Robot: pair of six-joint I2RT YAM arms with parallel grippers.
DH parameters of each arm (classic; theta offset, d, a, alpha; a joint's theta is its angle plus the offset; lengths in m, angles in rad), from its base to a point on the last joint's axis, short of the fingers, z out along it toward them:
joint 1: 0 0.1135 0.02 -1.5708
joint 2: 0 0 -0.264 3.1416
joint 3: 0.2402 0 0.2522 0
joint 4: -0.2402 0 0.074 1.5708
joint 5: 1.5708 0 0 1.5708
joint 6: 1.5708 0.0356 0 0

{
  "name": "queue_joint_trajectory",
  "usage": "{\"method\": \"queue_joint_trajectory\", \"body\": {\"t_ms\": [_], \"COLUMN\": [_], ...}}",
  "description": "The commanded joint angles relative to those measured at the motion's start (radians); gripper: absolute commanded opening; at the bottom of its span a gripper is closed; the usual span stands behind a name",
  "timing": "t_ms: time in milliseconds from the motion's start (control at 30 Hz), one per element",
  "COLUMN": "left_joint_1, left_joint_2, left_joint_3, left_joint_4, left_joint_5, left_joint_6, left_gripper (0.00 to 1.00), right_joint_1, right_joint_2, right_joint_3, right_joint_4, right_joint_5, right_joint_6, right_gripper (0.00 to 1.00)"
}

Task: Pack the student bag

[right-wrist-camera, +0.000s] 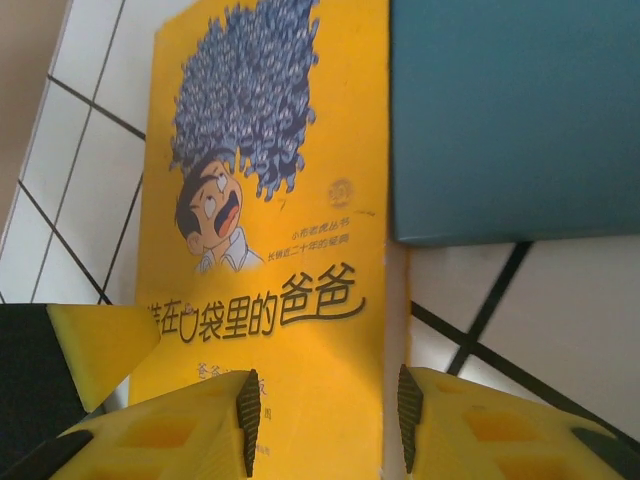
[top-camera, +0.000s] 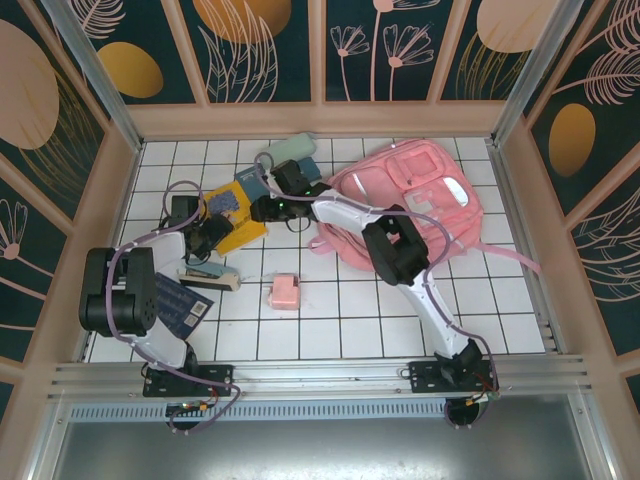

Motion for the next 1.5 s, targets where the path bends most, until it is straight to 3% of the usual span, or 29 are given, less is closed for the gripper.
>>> {"method": "queue_joint_trajectory", "body": {"t_ms": [0,200,433,733,1000,1100,1300,1467], "left_joint_1": [0.008,0.008,0.008,0.008,0.009,0.009,0.011,0.011], "left_joint_2": [0.018,0.055,0.116,0.096,-0.022,-0.043,-0.014,-0.004], "left_joint_3": [-0.003,0.023,0.043,0.011,-0.040,-0.038,0.015,0.029], "left_joint_4": [-0.017,-0.030,0.003,0.207,0.410,0.408,0.231,0.150], "left_joint_5": [-0.007,-0.010,0.046,0.310,0.441,0.440,0.367,0.305], "left_joint_6": [-0.007,0.011,0.009,-0.054,-0.151,-0.154,-0.056,0.003], "left_gripper": [0.72,0.72,0.70,0.65,0.58,0.57,0.49,0.34], "right_joint_1": [0.015,0.015,0.022,0.032,0.032,0.032,0.030,0.025], "right_joint_2": [0.032,0.045,0.093,0.122,0.116,0.113,0.095,0.062], "right_joint_3": [0.042,0.022,0.065,0.090,0.084,0.081,0.066,0.039], "right_joint_4": [-0.057,-0.075,-0.091,-0.091,-0.093,-0.091,-0.085,-0.077], "right_joint_5": [0.030,0.100,0.005,-0.093,-0.102,-0.102,-0.083,-0.058], "right_joint_6": [-0.039,-0.047,-0.047,-0.021,-0.010,-0.004,-0.004,-0.008], "right_gripper": [0.43,0.42,0.36,0.18,0.16,0.16,0.16,0.17]}}
